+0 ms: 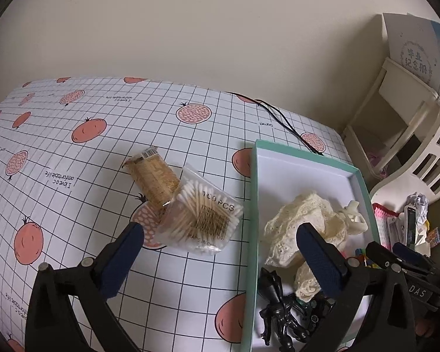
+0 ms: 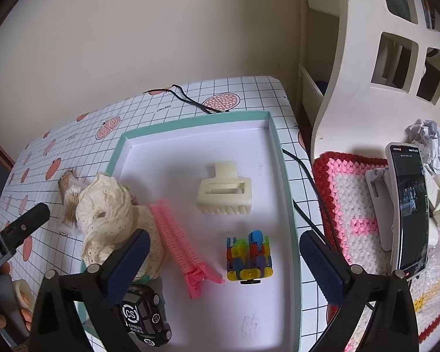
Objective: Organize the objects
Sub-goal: 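Move both tools toward the wafer snack packet and cotton swab bag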
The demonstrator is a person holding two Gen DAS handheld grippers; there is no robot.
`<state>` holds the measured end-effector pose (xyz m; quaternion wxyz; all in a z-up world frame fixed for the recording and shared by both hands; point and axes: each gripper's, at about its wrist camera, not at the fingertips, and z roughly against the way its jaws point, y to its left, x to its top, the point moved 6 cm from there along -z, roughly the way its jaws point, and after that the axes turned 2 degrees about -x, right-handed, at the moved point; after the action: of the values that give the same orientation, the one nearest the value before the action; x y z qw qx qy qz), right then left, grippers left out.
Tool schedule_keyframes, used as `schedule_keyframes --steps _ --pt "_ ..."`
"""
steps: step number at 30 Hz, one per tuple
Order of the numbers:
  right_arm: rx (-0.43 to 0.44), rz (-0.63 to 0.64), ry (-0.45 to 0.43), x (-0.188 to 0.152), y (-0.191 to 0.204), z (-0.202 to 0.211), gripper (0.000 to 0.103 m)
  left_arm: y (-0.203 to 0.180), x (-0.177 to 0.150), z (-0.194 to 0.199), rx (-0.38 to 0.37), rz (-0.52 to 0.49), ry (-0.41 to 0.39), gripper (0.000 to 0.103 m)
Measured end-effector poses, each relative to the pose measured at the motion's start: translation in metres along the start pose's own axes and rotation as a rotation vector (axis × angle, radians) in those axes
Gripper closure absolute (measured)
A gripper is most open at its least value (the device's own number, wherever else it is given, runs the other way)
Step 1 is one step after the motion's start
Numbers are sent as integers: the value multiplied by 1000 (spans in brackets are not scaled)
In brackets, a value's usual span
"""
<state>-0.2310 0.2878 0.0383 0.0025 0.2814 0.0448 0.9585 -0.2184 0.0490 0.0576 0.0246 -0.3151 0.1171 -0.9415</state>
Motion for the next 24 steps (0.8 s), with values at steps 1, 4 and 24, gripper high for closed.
schedule_keyframes --steps 1,4,24 --pt "2 1 0 0 1 0 0 1 1 0 1 0 0 0" --pt "8 1 -4 2 3 2 0 7 5 2 0 4 0 0" --pt "131 124 -139 48 133 35 0 72 75 9 -68 94 19 0"
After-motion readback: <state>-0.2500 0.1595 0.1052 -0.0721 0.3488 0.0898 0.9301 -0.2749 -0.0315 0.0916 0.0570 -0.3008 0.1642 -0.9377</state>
